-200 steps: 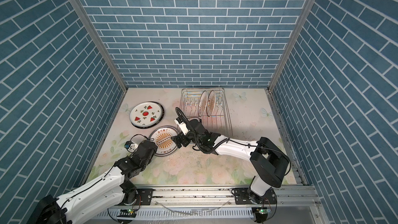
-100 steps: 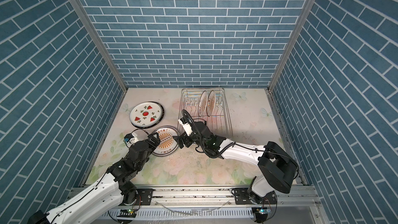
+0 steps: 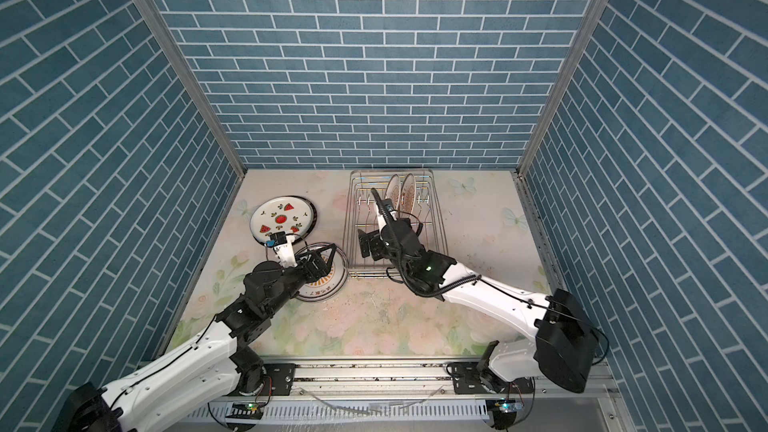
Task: Unload the plates from the dish rack
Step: 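Move the left gripper toward the rack while the right gripper reaches into it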
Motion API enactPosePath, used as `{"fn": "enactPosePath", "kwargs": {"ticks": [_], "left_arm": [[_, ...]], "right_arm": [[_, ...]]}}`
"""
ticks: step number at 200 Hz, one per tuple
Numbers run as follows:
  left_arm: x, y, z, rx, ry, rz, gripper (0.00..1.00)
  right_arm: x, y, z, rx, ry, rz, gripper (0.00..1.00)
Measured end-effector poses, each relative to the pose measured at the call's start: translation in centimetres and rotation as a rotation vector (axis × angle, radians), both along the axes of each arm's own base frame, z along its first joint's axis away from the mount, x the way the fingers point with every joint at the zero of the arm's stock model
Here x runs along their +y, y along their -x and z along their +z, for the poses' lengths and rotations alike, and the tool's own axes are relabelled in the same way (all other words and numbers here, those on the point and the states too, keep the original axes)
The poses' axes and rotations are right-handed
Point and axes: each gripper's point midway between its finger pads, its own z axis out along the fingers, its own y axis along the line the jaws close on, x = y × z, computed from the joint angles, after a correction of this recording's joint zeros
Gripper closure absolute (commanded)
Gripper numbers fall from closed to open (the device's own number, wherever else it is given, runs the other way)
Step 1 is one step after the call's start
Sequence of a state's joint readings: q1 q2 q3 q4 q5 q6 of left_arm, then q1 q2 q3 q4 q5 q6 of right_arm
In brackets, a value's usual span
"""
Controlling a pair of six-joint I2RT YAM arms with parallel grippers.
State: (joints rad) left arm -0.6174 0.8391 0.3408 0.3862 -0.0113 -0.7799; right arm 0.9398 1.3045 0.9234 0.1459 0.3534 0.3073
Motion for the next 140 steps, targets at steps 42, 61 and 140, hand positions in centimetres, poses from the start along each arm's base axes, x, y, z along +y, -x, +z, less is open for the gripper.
{"fn": "enactPosePath", "kwargs": {"ticks": [42, 61, 140], "left_arm": [[-3.8, -0.2, 2.6, -0.063, 0.027, -0.134, 0.00], [-6.0, 1.3, 3.6, -0.099, 0.010, -0.211, 0.00], [-8.7, 1.0, 3.9, -0.180, 0.004, -0.295, 0.00]], "right_arm": [[-5.4, -6.2, 1.4, 0.024, 0.028, -0.196, 0.01], [-4.9, -7.5, 1.1, 0.035, 0.047, -0.211, 0.06], [-1.6, -12.9, -0.8, 0.103, 0.144, -0.249, 0.40]]}}
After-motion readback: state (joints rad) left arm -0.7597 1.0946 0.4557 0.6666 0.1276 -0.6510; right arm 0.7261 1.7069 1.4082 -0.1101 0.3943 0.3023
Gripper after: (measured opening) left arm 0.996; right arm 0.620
